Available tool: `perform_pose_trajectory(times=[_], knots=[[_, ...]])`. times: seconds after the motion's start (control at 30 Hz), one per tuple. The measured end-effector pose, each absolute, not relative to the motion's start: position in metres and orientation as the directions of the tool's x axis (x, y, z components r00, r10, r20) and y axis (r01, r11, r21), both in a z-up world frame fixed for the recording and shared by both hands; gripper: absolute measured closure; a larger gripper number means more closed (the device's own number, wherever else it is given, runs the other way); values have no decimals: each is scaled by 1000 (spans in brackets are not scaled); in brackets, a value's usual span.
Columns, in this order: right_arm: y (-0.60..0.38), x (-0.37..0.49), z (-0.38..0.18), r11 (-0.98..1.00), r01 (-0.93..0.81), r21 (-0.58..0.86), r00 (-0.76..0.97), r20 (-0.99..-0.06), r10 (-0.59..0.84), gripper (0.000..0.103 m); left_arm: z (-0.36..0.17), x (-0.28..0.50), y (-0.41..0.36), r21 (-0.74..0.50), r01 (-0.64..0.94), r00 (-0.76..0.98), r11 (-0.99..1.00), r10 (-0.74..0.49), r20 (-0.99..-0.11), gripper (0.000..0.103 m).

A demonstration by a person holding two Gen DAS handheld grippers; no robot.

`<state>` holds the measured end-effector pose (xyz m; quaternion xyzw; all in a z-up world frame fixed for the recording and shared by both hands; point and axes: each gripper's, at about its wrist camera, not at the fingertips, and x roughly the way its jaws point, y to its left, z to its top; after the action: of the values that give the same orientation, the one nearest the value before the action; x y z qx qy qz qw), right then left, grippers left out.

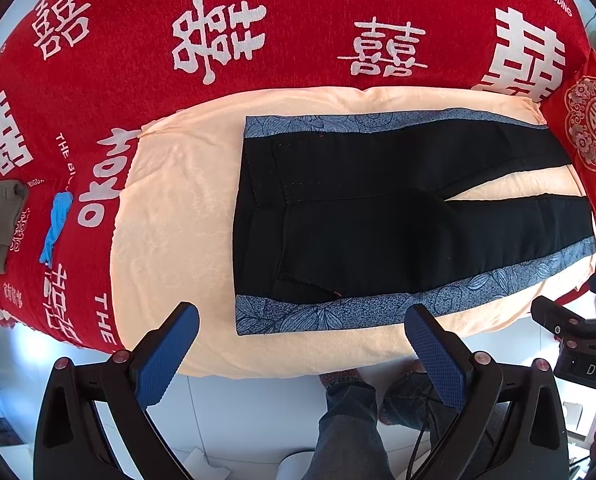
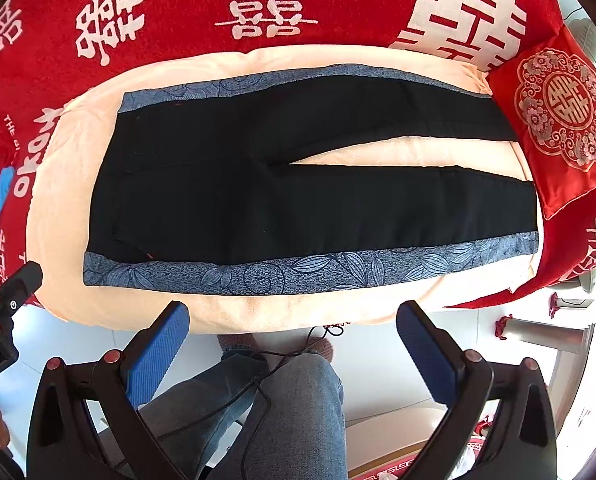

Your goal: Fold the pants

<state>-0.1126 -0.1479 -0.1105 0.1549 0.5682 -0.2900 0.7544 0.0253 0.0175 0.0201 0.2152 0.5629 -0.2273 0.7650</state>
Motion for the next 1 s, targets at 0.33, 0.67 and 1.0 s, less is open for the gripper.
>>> perform_pose_trajectory(times=[0.33, 0.67, 1.0], knots=[[-174, -119, -109, 806, 587, -75, 201, -951, -235, 0, 18, 24, 1, 30, 528, 254, 849, -124, -959, 0], [-214, -130, -155, 854, 478, 208, 286, -955, 72, 0, -42, 21, 26, -57, 290, 198, 955, -118, -973, 0], [-204, -110, -286, 670, 400, 626, 402, -776, 486, 45, -143, 17, 54, -201, 250, 82, 947, -227, -970, 28]])
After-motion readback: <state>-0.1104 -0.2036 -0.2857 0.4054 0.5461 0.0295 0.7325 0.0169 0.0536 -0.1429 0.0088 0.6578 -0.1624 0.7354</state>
